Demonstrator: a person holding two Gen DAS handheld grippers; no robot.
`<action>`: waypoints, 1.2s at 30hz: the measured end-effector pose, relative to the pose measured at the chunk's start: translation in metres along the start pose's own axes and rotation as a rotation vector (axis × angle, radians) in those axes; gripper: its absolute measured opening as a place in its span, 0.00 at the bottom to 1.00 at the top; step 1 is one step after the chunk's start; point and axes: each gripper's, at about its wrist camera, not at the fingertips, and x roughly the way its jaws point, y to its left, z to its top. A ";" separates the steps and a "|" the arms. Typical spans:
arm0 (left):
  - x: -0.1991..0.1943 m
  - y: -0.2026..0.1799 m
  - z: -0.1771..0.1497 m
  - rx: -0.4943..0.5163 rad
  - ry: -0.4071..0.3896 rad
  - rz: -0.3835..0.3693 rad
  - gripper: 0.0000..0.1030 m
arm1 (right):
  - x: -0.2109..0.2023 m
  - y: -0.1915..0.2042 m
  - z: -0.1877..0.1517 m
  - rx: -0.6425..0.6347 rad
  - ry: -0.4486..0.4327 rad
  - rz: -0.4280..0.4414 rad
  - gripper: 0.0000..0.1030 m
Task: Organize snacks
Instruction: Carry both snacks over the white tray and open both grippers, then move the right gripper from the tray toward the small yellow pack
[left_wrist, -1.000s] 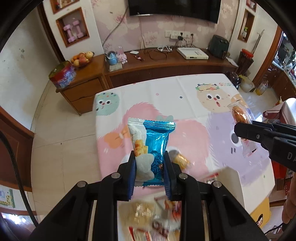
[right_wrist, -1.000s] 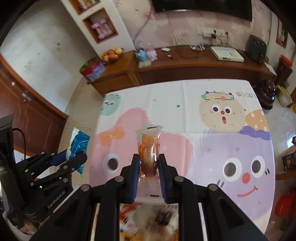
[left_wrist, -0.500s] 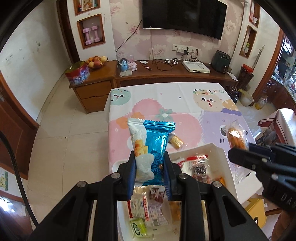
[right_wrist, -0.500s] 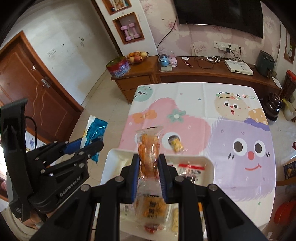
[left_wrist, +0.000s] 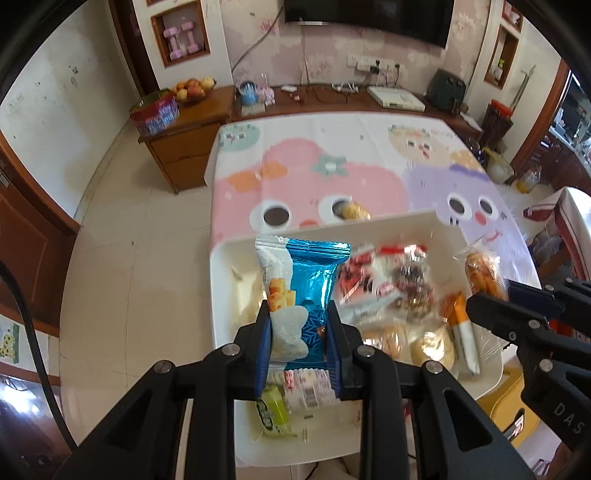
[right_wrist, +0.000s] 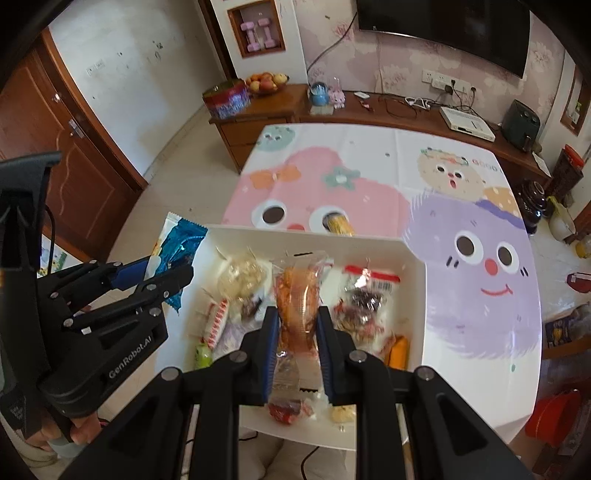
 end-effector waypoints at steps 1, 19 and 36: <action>0.004 0.000 -0.001 0.000 0.013 -0.001 0.23 | 0.003 -0.001 -0.002 0.003 0.012 0.002 0.20; 0.035 -0.006 -0.009 0.012 0.140 0.000 0.45 | 0.026 0.003 -0.008 -0.004 0.086 -0.012 0.21; 0.036 0.018 -0.011 -0.046 0.138 0.027 0.89 | 0.038 0.008 -0.006 0.028 0.126 -0.005 0.44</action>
